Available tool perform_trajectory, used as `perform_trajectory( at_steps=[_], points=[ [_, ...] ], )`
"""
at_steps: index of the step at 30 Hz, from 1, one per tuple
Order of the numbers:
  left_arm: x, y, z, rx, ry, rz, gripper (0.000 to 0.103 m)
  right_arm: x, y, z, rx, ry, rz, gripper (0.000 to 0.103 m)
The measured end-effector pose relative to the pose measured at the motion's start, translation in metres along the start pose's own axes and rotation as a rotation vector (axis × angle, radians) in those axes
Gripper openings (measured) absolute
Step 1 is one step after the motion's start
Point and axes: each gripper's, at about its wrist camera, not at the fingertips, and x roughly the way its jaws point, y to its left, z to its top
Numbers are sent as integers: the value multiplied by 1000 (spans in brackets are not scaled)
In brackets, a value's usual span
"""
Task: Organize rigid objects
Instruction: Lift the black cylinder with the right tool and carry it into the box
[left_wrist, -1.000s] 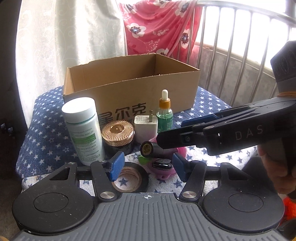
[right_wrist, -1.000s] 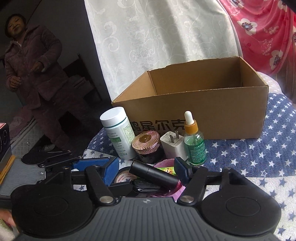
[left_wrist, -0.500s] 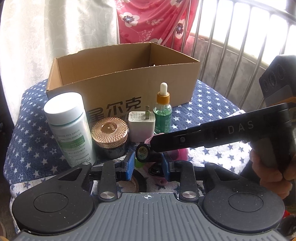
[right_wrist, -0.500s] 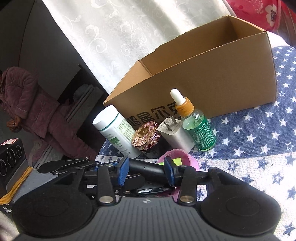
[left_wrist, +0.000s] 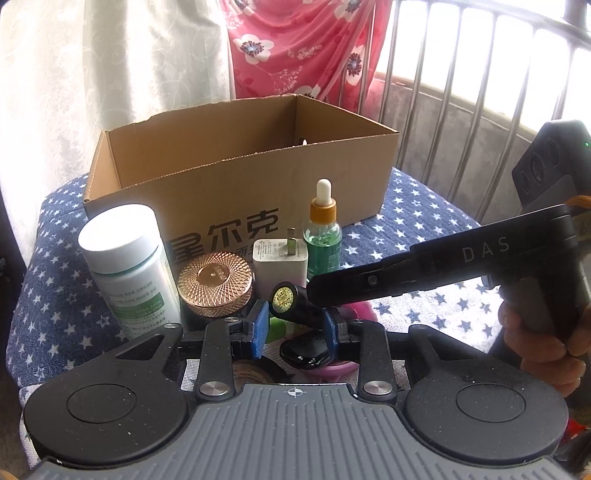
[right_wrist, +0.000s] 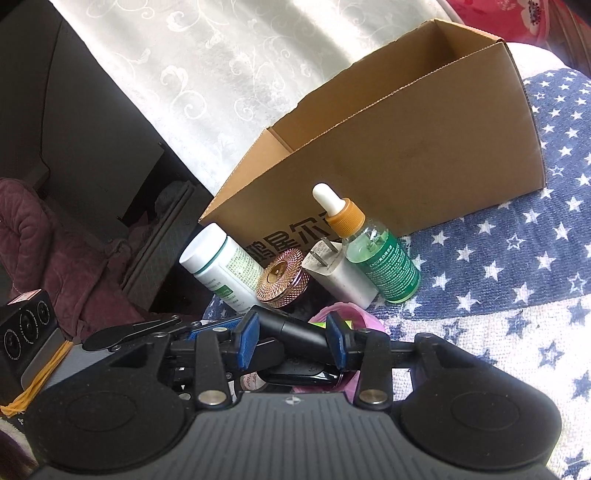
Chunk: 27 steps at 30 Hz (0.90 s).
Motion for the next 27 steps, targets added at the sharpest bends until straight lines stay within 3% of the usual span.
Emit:
perform_trajectory(
  at_steps=[8,18,22,27],
  points=[
    [8,-5,7,38,-13,-1,31,1,6,13,-70,28,16,45],
    [14,-12,10,72,-10,-11,35,22,23,33,-278,160,-31,45],
    [18,-11,11,68,-2,-14,35,25,28,33,-330,171,-73,33],
    [20,-14,13,81,1,-19,35,19,26,30,-316,147,-83,30]
  ],
)
